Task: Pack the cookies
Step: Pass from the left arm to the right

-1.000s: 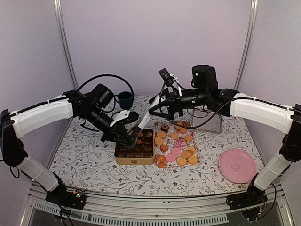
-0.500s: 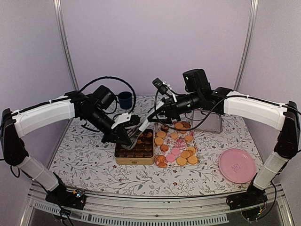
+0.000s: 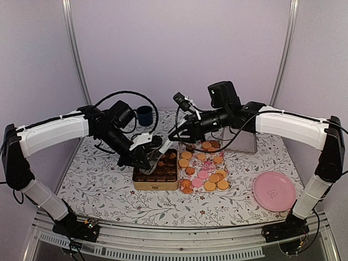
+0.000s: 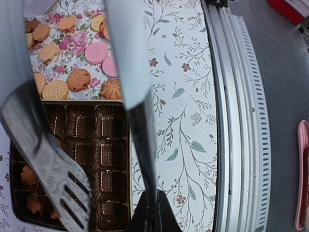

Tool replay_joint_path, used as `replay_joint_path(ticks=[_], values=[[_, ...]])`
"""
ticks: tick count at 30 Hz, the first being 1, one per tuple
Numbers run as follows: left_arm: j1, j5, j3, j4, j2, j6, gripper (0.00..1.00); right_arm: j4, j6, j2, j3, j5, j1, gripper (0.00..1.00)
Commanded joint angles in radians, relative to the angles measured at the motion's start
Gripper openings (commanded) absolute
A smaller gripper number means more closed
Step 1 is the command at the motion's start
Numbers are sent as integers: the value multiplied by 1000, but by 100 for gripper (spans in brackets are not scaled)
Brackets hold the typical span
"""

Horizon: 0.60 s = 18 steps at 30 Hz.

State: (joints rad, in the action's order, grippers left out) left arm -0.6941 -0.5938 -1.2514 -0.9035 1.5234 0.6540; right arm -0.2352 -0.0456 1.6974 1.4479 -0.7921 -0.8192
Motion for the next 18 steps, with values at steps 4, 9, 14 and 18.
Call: replay_joint_path(ticks=[4,9,14,18], values=[[-14,-30,-19,71,-14,-7,0,80,13,-21,-51,49,-29,29],[-13,-6,-13,106,-17,-28,2,132,39,-63,-106,82,-26,22],[-8,16,-6,112,-18,-37,37,128,69,-117,-174,141,2,20],[16,8,1,114,-31,-44,64,97,78,-199,-226,219,46,20]])
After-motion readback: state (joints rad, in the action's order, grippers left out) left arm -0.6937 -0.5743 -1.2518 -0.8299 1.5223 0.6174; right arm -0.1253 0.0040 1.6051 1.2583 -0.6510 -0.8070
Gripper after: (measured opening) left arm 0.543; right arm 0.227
